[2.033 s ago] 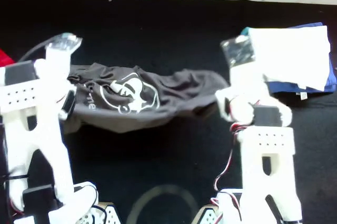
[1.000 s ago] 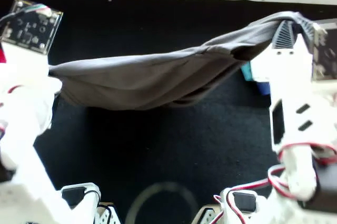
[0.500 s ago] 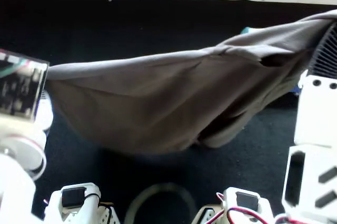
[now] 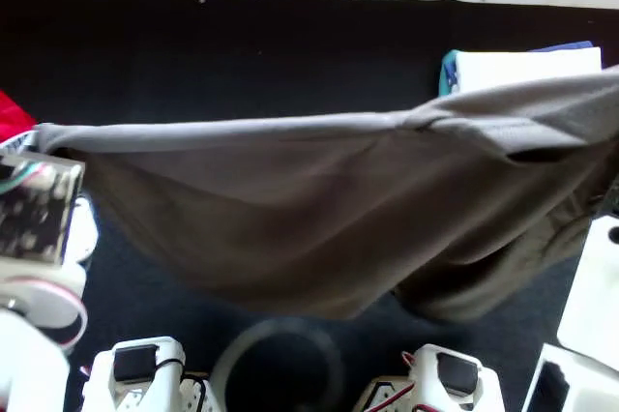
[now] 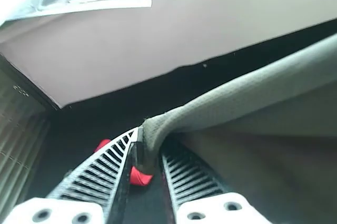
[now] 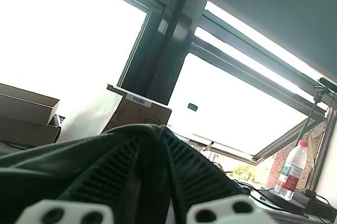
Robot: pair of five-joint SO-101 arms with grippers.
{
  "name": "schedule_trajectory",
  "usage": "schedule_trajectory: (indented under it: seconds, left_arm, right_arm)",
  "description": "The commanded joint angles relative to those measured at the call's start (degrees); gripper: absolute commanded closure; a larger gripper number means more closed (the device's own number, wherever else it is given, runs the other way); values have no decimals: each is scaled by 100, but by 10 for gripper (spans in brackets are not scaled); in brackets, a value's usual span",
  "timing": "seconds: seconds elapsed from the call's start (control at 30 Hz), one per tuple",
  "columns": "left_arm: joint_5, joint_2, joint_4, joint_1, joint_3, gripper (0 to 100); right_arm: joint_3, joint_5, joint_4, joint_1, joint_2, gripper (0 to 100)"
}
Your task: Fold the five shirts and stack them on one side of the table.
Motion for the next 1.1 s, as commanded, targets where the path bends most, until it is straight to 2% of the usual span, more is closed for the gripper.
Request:
schedule_trajectory:
  seconds: [0.0,0.17,0.4,0.83,1.0,1.07]
  left_arm:
    - [0,75,-343,31,391,992]
    - [0,-22,-334,22,330,992]
    - [9,-866,-334,22,321,992]
    - [0,-1552,-343,-66,365,992]
    - [-290,-1209,-501,-549,1270,992]
    - [-448,-1024,-747,-558,1807,992]
  right_arm:
    - [321,70,-286,84,31,992]
    - [462,70,-154,84,-4,992]
    - [505,44,312,57,-514,992]
    - [708,26,268,48,-840,992]
    - [1745,26,-22,-4,-470,992]
    - [2396,26,-189,-286,-347,992]
